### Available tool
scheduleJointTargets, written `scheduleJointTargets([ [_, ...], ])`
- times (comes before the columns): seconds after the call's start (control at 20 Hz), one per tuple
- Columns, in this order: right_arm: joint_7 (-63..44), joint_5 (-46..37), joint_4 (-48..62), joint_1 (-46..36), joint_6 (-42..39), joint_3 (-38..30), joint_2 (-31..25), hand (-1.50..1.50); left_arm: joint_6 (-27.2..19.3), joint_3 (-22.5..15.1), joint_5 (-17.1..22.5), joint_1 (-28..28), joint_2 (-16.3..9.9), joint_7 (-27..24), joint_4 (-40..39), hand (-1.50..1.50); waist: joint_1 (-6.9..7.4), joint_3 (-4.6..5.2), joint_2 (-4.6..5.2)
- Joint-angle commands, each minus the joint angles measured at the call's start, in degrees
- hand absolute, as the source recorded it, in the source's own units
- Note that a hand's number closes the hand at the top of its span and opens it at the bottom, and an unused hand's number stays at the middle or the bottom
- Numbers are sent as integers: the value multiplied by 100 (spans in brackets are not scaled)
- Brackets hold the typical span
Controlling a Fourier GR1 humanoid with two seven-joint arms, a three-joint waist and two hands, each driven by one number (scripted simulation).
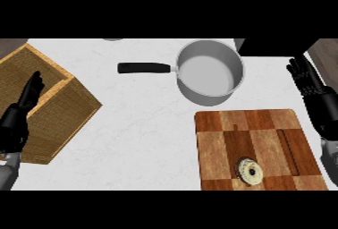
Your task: Pick the cupcake from the cutting board and place it in the pot
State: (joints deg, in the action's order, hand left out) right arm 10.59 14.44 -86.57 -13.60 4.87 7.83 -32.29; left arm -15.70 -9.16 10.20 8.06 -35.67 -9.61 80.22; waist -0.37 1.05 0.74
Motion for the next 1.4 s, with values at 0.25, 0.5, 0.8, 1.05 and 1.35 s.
scheduleJointTargets([
  [0.25,1334,778,1315,121,-1585,-698,-155,150,-266,506,905,441,607,1332,970,0,123,-132,-57],
  [0.5,3035,-685,2073,747,-480,-465,92,-150,-30,487,1151,160,797,1295,859,0,73,-125,-38],
  [0.8,3809,-504,1901,706,-1429,-738,-329,-150,-299,383,867,367,1024,1719,992,0,5,-107,-73],
  [1.05,2764,-922,986,867,-1934,-313,-1164,-150,-345,551,854,558,985,1880,924,0,-88,-92,-75],
  [1.35,1460,-1792,43,743,-2347,454,-1918,-150,-315,340,739,76,1077,1838,1417,0,21,-81,-96],
])
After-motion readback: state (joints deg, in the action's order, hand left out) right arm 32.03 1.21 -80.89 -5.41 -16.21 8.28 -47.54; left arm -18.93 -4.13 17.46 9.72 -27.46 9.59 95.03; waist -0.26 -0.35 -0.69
